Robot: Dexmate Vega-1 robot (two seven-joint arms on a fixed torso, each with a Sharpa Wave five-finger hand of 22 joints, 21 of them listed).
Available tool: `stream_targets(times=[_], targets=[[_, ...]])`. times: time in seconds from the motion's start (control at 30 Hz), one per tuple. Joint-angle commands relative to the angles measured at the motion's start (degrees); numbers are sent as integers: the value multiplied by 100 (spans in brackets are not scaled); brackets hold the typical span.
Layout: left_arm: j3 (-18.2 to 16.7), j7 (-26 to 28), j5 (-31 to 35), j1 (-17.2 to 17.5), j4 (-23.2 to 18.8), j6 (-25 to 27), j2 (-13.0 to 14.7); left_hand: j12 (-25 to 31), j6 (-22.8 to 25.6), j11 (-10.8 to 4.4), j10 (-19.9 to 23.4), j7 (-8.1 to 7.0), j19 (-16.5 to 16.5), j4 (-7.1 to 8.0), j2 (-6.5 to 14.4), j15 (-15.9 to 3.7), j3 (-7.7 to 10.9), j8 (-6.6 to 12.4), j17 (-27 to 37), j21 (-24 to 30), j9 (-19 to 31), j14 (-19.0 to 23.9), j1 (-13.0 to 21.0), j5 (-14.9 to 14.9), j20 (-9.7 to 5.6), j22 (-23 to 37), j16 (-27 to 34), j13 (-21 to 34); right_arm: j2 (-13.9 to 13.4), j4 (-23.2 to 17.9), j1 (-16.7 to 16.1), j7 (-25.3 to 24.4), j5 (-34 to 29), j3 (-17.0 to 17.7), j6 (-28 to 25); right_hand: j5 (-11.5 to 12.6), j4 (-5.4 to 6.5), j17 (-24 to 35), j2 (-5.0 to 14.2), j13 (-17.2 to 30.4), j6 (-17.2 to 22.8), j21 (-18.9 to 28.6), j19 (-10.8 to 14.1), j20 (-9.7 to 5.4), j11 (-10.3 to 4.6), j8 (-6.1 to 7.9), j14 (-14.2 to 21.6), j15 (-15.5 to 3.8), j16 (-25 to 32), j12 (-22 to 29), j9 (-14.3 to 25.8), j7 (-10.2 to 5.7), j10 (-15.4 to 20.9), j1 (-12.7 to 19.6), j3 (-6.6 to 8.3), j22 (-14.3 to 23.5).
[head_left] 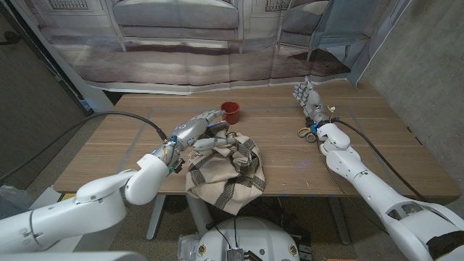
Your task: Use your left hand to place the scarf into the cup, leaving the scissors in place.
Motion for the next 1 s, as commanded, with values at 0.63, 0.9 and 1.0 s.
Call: stream_targets(times=[0.63, 0.9, 1.0], targets=[[772, -886, 654, -767, -13, 600, -354, 63, 114, -95, 43, 6, 51, -37, 68, -22, -15, 48, 26, -24, 17, -5, 162, 70, 19, 13, 22, 27, 47, 10, -54, -19, 21, 33, 106, -10, -6, 6, 36, 14, 15, -4, -1, 31, -17, -24, 35, 2, -31, -12, 29, -68, 45, 1, -8, 34], [960, -1019, 810, -884, -32, 778, -423, 65, 120, -101, 53, 3, 52, -50, 81, -18, -18, 47, 27, -34, 18, -1, 195, 80, 20, 12, 21, 28, 93, 100, -14, 17, 23, 18, 140, -11, -8, 7, 36, 14, 10, -5, -3, 37, -18, -26, 38, 0, -31, -13, 29, -76, 44, -1, -11, 34], [983, -1035, 795, -890, -27, 789, -426, 66, 128, -99, 57, -1, 52, -54, 86, -21, -19, 49, 27, -38, 18, -1, 207, 84, 20, 11, 20, 28, 103, 118, -5, 27, 24, 14, 149, -11, -9, 7, 36, 14, 13, -6, -6, 40, -25, -25, 40, 2, -31, -12, 29, -70, 47, -2, -13, 34]])
